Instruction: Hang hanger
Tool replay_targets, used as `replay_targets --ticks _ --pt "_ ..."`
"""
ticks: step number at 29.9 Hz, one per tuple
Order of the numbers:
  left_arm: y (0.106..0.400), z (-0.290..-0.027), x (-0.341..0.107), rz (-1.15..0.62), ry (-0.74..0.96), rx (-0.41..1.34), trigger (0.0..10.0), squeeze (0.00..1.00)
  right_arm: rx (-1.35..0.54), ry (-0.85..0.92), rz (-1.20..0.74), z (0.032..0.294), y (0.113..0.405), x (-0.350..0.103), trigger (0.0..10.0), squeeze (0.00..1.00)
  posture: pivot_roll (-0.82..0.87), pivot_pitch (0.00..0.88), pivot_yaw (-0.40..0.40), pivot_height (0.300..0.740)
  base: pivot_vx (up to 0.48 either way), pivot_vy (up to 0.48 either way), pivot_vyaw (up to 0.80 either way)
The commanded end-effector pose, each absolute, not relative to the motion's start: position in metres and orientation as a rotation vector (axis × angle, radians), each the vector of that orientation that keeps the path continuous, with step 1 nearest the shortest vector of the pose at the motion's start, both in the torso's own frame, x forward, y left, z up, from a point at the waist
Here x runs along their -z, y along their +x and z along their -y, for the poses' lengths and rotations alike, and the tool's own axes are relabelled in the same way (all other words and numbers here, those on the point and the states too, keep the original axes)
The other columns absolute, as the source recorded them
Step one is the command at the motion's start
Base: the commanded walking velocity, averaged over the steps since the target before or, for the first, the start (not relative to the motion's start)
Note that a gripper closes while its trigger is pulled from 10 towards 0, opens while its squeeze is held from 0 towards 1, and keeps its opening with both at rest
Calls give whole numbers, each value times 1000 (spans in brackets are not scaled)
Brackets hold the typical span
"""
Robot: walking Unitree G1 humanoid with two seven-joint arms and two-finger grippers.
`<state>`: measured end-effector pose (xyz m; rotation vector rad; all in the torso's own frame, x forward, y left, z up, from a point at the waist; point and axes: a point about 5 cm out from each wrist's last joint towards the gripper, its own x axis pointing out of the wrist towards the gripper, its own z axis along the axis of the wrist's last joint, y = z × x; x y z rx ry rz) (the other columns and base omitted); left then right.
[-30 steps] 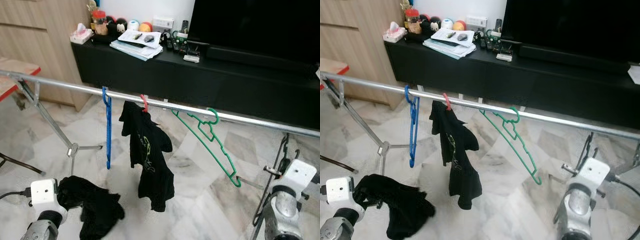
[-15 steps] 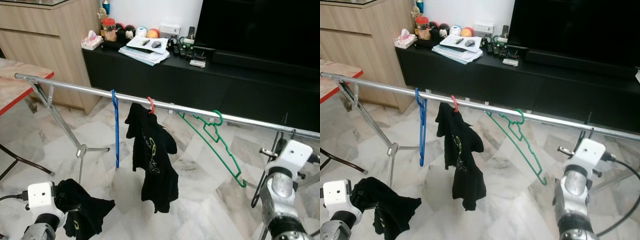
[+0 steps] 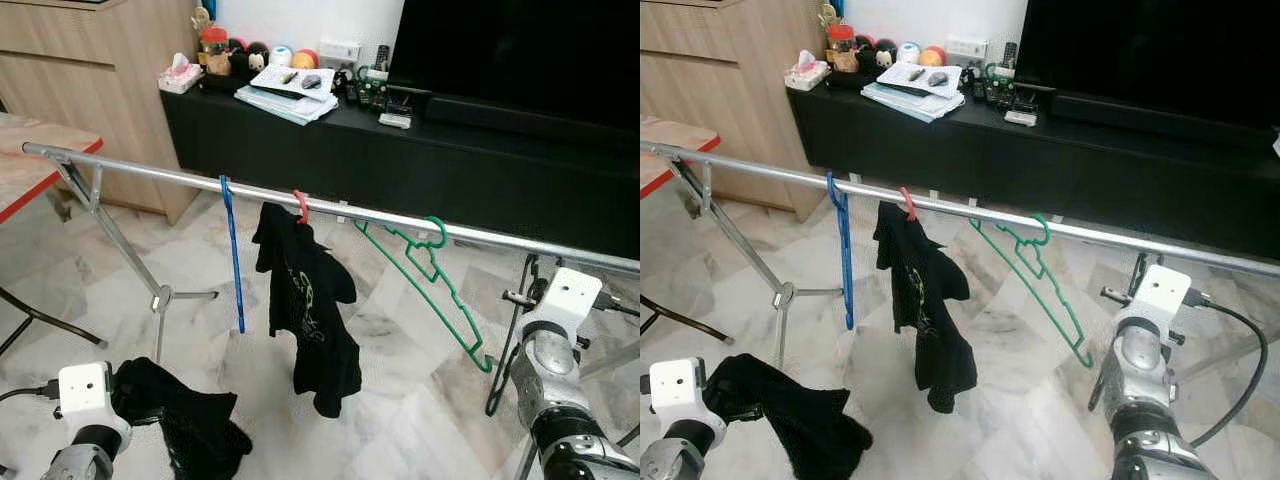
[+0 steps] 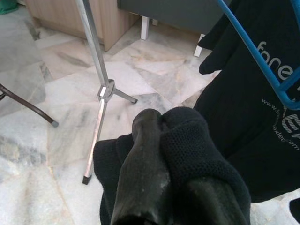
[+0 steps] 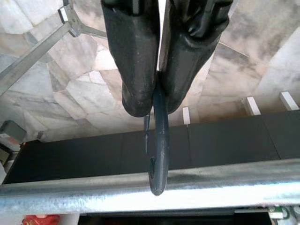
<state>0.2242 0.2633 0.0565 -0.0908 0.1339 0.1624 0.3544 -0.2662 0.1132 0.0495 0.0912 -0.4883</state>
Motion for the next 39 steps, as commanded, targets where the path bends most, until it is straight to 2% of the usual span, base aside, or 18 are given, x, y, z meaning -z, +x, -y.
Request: replay_targets --ticks 1,11,25,39 --pt "223 -264 -60 -120 -87 -168 10000 0 497 59 -14 271 359 -130 10000 0 12 131 -29 740 0 0 0" --pt "223 -264 -60 -123 -88 -168 10000 0 514 81 -8 270 360 -131 10000 0 15 139 -27 740 0 0 0" --pt "224 -262 -60 -125 -92 -169 10000 0 364 54 -95 251 377 -140 10000 0 16 143 -29 740 0 0 0" --pt "222 -261 -58 -130 -97 -170 10000 0 357 72 -174 247 370 -118 10000 0 14 147 -32 740 0 0 0"
